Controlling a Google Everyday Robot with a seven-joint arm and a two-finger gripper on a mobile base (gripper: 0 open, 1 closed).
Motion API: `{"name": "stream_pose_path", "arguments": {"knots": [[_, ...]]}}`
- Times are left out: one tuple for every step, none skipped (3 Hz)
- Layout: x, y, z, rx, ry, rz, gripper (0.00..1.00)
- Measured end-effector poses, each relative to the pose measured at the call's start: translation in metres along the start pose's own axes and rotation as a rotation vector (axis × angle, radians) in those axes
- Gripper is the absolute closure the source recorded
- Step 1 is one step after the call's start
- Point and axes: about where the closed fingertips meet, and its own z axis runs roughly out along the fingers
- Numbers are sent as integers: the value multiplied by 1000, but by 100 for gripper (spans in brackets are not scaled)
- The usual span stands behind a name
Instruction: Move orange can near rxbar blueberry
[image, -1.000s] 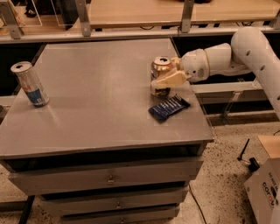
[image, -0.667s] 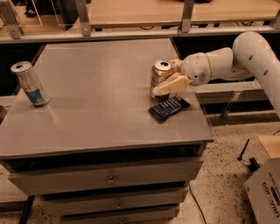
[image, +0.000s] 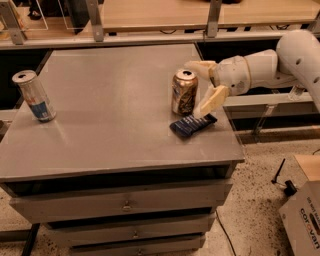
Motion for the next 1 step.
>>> {"name": "stream_pose_path", "arguments": {"knots": [[-1, 0, -2, 2, 4, -3, 0]]}}
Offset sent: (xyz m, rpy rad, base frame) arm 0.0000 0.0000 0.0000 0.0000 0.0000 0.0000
